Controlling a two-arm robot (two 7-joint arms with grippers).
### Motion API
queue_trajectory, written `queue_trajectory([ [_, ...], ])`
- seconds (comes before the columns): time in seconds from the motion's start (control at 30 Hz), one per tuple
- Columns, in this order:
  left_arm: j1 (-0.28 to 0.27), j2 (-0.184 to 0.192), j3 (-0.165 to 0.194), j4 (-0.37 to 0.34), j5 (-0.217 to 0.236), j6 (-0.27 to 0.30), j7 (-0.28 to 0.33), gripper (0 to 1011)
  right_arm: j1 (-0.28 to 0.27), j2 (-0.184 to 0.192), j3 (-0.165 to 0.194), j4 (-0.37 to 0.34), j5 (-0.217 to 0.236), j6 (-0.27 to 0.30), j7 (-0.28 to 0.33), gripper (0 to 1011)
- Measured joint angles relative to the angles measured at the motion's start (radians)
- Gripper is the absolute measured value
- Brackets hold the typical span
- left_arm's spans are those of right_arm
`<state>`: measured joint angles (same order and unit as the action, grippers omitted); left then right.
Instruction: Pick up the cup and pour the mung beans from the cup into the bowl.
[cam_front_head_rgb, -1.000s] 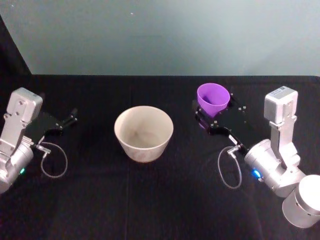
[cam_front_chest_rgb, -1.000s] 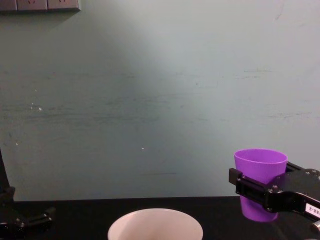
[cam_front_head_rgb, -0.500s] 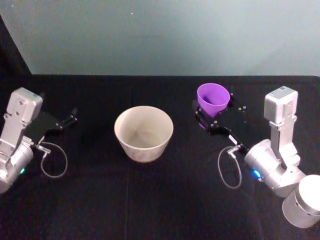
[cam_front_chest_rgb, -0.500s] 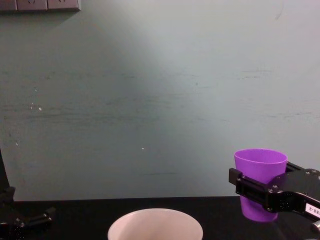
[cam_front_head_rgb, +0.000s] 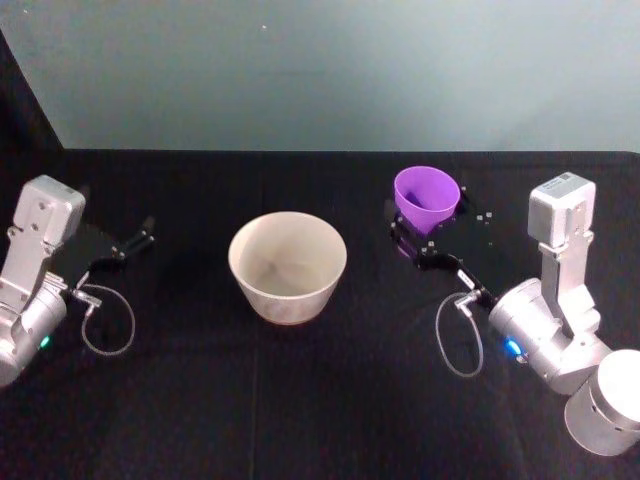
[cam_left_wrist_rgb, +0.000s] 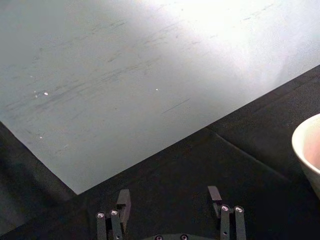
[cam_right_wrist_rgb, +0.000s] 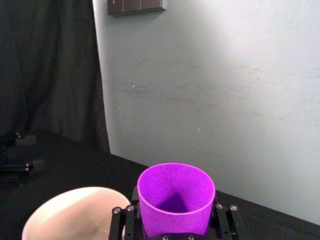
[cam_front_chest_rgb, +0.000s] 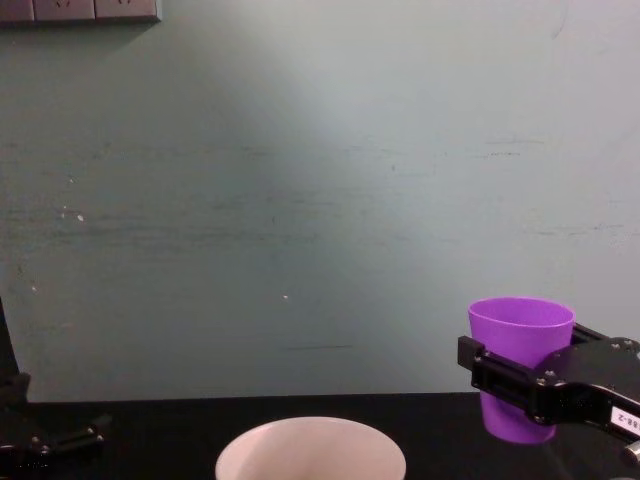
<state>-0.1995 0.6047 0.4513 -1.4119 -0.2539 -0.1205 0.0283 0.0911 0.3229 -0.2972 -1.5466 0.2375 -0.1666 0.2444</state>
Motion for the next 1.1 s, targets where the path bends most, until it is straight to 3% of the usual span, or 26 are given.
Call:
queue_trajectory([
  [0.23,0.000,0.000,0.000,0.000,0.000,0.000,0.000,1000,0.000,0.000,0.001,-0.002,-0.012,0.003,0.001,734],
  [0.5,0.000,0.000,0.000,0.000,0.000,0.000,0.000,1000,0.010,0.019,-0.023,-0.040,-0.135,0.061,-0.011,734],
  [0.53,0.000,0.000,0.000,0.000,0.000,0.000,0.000,1000,0.014,0.023,-0.031,-0.048,-0.166,0.075,-0.016,734],
  [0.57,0.000,0.000,0.000,0.000,0.000,0.000,0.000,1000,0.014,0.023,-0.031,-0.048,-0.166,0.075,-0.016,734],
  [1.1,0.000,0.000,0.000,0.000,0.000,0.000,0.000,1000,0.090,0.061,-0.169,-0.135,-0.566,0.272,-0.058,733],
])
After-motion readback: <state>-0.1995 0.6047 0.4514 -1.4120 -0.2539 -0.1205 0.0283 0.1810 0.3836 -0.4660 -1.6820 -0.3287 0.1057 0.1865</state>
